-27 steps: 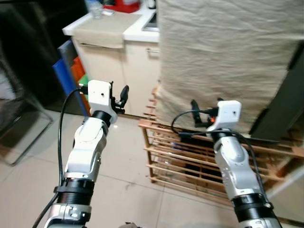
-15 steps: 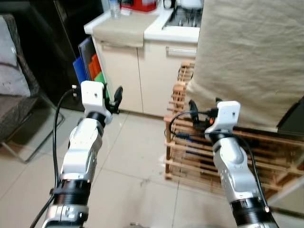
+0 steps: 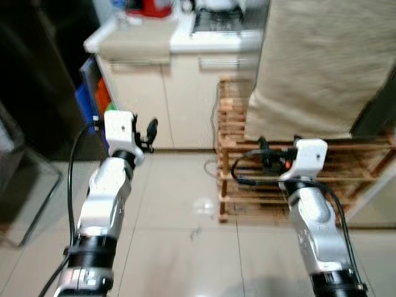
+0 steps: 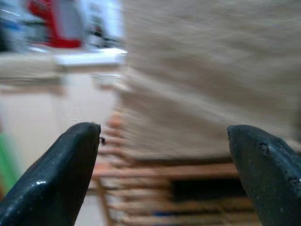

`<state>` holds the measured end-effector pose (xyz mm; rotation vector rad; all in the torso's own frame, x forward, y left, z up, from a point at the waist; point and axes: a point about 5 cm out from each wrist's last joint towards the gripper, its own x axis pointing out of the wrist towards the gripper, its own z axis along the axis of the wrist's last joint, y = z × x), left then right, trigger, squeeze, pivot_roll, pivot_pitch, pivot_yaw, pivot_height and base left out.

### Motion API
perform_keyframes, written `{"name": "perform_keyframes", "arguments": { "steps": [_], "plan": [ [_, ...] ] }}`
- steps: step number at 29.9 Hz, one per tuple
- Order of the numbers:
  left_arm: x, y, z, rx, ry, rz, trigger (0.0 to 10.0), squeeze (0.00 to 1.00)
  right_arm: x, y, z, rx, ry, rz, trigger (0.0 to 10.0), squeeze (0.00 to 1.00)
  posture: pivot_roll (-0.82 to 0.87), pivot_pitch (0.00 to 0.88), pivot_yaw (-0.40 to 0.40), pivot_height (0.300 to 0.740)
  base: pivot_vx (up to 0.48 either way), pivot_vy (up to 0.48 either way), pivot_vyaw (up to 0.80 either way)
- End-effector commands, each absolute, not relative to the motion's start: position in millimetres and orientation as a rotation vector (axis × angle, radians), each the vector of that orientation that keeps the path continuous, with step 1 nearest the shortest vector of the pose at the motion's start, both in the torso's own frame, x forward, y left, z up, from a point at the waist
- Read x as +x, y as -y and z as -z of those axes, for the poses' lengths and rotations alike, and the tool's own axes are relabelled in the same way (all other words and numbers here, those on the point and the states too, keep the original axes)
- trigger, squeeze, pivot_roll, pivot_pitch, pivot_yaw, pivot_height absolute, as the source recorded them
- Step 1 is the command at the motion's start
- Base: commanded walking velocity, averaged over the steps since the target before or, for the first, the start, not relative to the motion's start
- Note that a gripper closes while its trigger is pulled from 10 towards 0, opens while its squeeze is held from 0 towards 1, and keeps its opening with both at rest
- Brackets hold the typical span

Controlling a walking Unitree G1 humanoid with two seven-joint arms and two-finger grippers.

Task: Restocking fridge

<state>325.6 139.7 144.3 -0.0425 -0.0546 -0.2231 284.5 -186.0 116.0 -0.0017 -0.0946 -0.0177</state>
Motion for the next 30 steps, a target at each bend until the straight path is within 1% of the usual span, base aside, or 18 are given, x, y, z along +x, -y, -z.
{"name": "perform_keyframes", "arguments": {
  "steps": [1,4,5,6,11,14,18,22,26,30],
  "plan": [
    [320,-149,-142,0.002,0.065,0.212,10.0,0.0,284,186,-121,0.006,0.117,0.038,10.0,0.0,-0.11,0.0,0.095,0.74,0.0,0.48,-0.69],
    [315,-151,-134,0.039,0.049,0.207,10.0,0.0,282,193,-121,-0.002,0.115,0.064,10.0,0.0,-0.11,0.0,0.093,0.74,0.0,0.48,-0.68],
    [316,-154,-133,0.059,0.052,0.174,10.0,0.0,280,202,-120,-0.024,0.12,0.109,10.0,0.0,-0.11,0.0,0.091,0.74,0.0,0.0,-0.65],
    [317,-156,-133,0.064,0.046,0.153,10.0,0.0,279,205,-120,-0.024,0.116,0.123,10.0,0.0,-0.11,0.0,0.09,0.74,0.0,0.0,0.0],
    [319,-161,-137,0.065,0.065,0.151,10.0,0.0,279,211,-120,-0.032,0.107,0.137,10.0,0.0,-0.11,0.0,0.092,0.74,0.0,0.0,0.0],
    [319,-167,-137,0.037,0.075,0.151,10.0,0.0,283,209,-122,-0.039,0.109,0.131,10.0,0.0,-0.11,0.0,0.095,0.74,0.169,0.239,-0.17],
    [319,-174,-138,-0.006,0.079,0.12,10.0,0.0,287,204,-122,-0.027,0.105,0.117,10.0,0.0,-0.11,0.0,0.092,0.74,0.253,0.408,-0.8],
    [319,-175,-136,0.034,0.068,0.104,10.0,0.0,288,198,-122,-0.023,0.106,0.1,10.0,0.0,-0.1,0.0,0.088,0.74,0.064,0.432,0.0],
    [317,-175,-133,0.013,0.062,0.107,10.0,0.0,289,197,-121,-0.017,0.106,0.096,10.0,0.0,-0.1,0.0,0.086,0.74,0.0,0.458,0.0],
    [317,-176,-133,0.053,0.061,0.103,10.0,0.0,289,195,-120,-0.012,0.103,0.09,10.0,0.0,-0.1,0.0,0.084,0.74,0.0,0.461,0.0]
  ]
}}
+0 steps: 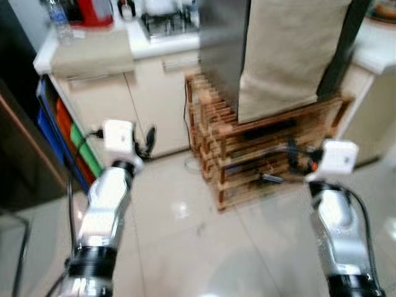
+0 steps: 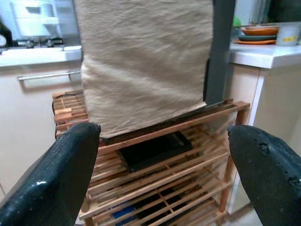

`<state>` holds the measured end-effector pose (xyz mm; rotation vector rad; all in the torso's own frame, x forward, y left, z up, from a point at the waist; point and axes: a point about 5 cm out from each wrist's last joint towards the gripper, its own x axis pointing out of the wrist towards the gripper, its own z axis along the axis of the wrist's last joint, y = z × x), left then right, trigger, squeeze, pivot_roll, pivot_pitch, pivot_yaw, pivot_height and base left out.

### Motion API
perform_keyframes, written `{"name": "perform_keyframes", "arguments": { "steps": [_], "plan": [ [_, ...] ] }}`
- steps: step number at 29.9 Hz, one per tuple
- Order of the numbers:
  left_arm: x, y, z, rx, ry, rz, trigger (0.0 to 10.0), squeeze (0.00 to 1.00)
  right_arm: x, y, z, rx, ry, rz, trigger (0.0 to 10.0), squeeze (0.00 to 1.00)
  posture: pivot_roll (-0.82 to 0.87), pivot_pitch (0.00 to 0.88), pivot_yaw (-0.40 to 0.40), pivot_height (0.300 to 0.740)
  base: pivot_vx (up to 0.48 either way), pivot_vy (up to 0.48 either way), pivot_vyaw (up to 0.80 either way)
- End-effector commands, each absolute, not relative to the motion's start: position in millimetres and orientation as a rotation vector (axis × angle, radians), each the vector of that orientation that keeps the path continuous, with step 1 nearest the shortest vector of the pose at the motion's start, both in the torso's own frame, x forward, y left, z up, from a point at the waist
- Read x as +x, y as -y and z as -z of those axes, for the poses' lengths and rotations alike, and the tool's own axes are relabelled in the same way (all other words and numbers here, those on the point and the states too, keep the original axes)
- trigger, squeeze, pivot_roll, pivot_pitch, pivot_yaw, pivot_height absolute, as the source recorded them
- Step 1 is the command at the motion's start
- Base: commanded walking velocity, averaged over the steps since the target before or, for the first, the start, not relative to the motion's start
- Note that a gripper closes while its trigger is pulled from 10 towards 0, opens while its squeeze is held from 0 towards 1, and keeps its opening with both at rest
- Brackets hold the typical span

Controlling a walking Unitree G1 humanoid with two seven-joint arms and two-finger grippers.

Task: Restocking fridge

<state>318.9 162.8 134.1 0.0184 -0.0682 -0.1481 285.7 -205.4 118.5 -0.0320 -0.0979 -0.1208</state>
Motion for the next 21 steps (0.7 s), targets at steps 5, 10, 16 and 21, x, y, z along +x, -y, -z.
{"name": "perform_keyframes", "arguments": {
  "steps": [5,10,16,21],
  "plan": [
    [318,-173,-133,0.058,0.061,0.113,10.0,0.0,287,195,-119,-0.013,0.1,0.092,10.0,0.0,-0.1,0.0,0.085,0.74,0.0,0.469,-0.64],
    [317,-171,-132,0.038,0.068,0.118,10.0,1.0,287,196,-119,-0.018,0.103,0.099,10.0,0.0,-0.1,0.0,0.085,0.74,0.0,0.376,-0.64],
    [315,-162,-129,0.061,0.062,0.187,10.0,1.0,289,192,-120,-0.018,0.108,0.095,10.0,0.0,-0.11,0.0,0.089,0.74,0.0,0.0,0.0],
    [316,-161,-125,0.032,0.037,0.168,10.0,1.0,291,186,-119,-0.019,0.102,0.064,10.0,0.0,-0.11,0.0,0.084,0.74,0.0,0.0,0.0]
  ]
}}
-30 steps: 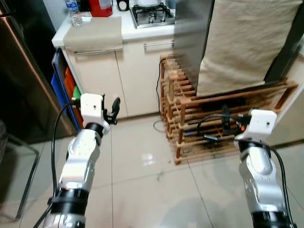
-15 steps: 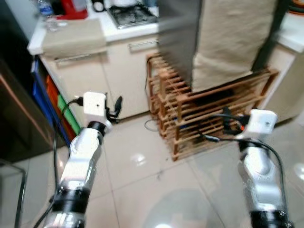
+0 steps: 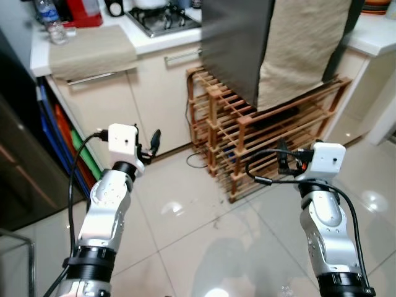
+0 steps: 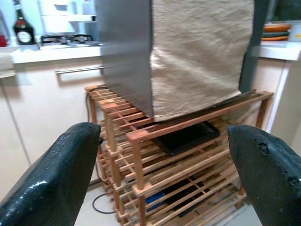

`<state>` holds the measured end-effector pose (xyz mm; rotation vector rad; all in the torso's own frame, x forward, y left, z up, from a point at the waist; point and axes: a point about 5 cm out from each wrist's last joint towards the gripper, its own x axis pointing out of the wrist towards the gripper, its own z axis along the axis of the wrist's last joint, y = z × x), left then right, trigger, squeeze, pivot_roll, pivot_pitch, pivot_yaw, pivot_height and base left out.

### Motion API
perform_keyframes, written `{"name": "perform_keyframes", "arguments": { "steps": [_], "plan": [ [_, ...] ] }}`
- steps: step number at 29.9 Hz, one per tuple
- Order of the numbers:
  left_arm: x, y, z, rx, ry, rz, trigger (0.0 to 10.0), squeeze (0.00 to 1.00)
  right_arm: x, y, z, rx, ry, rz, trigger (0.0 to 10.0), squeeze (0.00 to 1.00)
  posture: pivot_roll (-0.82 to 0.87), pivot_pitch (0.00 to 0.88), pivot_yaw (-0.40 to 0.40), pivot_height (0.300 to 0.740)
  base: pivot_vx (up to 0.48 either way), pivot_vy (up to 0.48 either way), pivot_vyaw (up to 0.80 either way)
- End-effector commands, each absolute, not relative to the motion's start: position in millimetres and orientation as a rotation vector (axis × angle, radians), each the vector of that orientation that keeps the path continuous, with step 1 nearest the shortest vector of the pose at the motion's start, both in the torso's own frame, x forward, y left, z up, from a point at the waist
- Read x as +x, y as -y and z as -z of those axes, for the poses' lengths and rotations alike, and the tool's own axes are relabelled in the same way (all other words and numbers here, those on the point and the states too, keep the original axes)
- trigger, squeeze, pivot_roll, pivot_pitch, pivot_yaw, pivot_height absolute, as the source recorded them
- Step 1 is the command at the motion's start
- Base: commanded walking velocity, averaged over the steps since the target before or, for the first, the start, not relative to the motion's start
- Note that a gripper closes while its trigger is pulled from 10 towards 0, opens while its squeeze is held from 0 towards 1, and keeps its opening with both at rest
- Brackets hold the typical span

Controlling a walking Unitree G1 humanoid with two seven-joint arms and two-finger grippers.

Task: Restocking fridge

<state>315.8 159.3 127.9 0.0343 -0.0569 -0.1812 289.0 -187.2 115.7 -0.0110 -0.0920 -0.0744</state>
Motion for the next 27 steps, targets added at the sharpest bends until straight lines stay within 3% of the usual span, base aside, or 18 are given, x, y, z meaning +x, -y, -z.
{"name": "perform_keyframes", "arguments": {
  "steps": [1,11,18,27],
  "plan": [
    [316,-162,-124,0.017,0.031,0.155,10.0,1.0,291,185,-119,-0.019,0.101,0.061,10.0,0.0,-0.11,0.0,0.084,0.74,0.0,0.0,0.0],
    [320,-160,-125,0.009,0.021,0.159,10.0,1.0,293,183,-119,-0.016,0.104,0.055,10.0,0.0,-0.11,0.0,0.083,0.74,0.0,0.0,0.0],
    [316,-143,-121,0.016,-0.003,0.265,10.0,1.0,292,182,-119,-0.015,0.105,0.057,10.0,0.0,-0.11,0.0,0.089,0.74,0.0,0.0,0.0],
    [318,-147,-126,-0.022,0.023,0.251,10.0,1.0,291,181,-118,-0.015,0.103,0.056,10.0,0.0,-0.11,0.0,0.094,0.74,0.0,0.0,0.0]
  ]
}}
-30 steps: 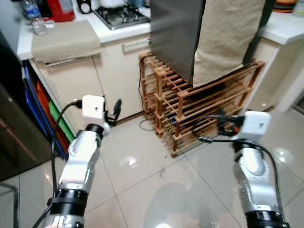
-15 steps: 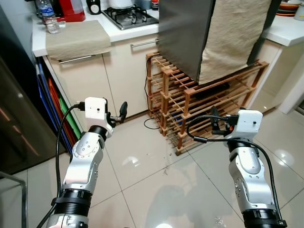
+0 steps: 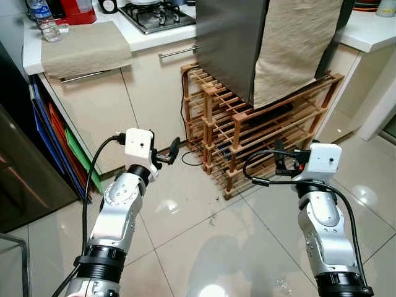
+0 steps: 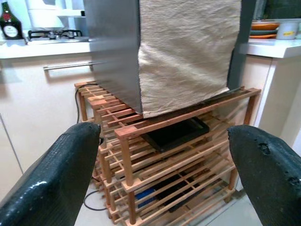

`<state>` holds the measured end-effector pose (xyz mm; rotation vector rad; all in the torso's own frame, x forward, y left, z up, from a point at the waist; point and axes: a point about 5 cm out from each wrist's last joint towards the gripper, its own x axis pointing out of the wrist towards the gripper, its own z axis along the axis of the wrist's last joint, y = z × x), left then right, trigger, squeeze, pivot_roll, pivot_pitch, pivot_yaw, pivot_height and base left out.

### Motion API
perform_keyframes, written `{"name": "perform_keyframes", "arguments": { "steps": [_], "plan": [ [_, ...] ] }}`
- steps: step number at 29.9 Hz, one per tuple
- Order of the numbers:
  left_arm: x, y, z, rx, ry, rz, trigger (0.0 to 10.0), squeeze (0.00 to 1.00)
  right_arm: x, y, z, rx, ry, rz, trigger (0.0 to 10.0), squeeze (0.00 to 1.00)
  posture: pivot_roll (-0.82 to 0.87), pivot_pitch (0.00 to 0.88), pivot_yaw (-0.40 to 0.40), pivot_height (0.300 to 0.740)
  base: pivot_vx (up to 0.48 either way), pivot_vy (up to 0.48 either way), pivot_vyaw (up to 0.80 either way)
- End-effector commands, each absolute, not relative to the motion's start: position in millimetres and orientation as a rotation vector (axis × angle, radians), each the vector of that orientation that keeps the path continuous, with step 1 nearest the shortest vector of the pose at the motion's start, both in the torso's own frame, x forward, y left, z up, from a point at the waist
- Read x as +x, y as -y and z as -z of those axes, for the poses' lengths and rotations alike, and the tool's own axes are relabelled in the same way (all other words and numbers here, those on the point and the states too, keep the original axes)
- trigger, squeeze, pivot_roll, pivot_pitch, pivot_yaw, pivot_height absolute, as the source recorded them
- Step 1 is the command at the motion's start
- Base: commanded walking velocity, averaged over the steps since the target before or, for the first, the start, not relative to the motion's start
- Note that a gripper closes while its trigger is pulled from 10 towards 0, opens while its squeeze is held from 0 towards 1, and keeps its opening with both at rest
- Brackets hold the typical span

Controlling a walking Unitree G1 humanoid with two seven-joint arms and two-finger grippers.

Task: Restocking fridge

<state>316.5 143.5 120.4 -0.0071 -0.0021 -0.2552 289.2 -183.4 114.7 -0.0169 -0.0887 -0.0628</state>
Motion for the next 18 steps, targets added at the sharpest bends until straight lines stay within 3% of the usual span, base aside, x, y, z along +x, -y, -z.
{"name": "perform_keyframes", "arguments": {
  "steps": [1,4,5,6,7,18],
  "plan": [
    [317.7,-146.2,-129.0,-0.022,0.042,0.263,10.0,1.0,290.8,180.6,-117.6,-0.016,0.104,0.054,10.0,0.0,-0.11,0.0,0.094,0.74,0.0,0.0,0.0],
    [317.7,-144.2,-130.6,-0.017,0.052,0.274,10.0,1.0,290.9,180.3,-117.3,-0.014,0.103,0.052,10.0,0.0,-0.11,0.0,0.093,0.74,0.0,0.0,0.0],
    [316.9,-141.3,-131.6,-0.024,0.06,0.303,10.0,0.72,291.4,179.7,-116.8,-0.019,0.097,0.047,10.0,0.0,-0.12,0.0,0.093,0.74,0.0,0.0,0.0],
    [316.9,-141.3,-131.6,-0.024,0.06,0.303,10.0,0.72,291.4,179.7,-116.8,-0.019,0.097,0.047,10.0,0.0,-0.12,0.0,0.093,0.74,0.0,0.0,0.0],
    [315.6,-137.0,-133.1,-0.019,0.07,0.344,10.0,0.0,292.0,179.0,-116.2,-0.023,0.09,0.042,10.0,0.0,-0.12,0.0,0.093,0.74,0.322,0.356,-0.8],
    [319.6,-141.7,-132.0,-0.014,0.063,0.283,10.0,0.0,292.5,180.5,-116.5,-0.027,0.089,0.041,10.0,0.0,-0.12,0.0,0.09,0.74,0.424,0.05,-0.8]
  ]
}}
